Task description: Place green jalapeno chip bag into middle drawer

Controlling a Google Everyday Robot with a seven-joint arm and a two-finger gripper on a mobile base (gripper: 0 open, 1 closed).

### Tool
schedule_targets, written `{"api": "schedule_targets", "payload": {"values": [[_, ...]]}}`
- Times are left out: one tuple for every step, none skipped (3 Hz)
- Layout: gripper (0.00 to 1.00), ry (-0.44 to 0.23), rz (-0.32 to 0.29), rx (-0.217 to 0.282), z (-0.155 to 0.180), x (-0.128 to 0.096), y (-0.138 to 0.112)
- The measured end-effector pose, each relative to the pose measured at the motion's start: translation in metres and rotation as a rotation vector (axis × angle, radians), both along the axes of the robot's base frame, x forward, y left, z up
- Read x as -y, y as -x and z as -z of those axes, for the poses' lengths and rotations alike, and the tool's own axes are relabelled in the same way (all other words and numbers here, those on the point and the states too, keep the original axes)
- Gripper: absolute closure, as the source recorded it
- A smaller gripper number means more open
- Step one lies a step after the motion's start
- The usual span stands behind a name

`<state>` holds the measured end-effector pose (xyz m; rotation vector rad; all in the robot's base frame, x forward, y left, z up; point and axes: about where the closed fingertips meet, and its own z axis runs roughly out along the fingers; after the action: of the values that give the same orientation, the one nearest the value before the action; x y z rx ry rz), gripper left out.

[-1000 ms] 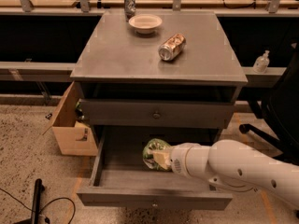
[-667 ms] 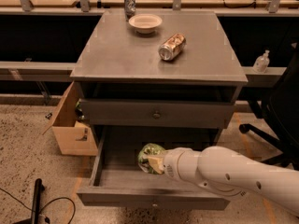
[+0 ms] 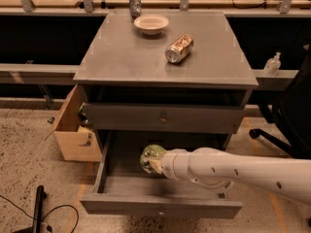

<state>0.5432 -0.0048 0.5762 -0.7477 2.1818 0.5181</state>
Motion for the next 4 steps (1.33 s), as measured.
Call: {"api": "schedule_targets", "payload": {"values": [[0.85,-0.037,-0.046,-0.026,0.041,-0.003,-0.02],[0.62,-0.092,-0.107,-0.098,0.088,-0.003,-0.025],[0.4,-0.138,-0.149,-0.161,0.122,-0.006,-0.021],[0.17,-0.152,-0.161,-0.164,0.133,-0.007,-0.022]]}}
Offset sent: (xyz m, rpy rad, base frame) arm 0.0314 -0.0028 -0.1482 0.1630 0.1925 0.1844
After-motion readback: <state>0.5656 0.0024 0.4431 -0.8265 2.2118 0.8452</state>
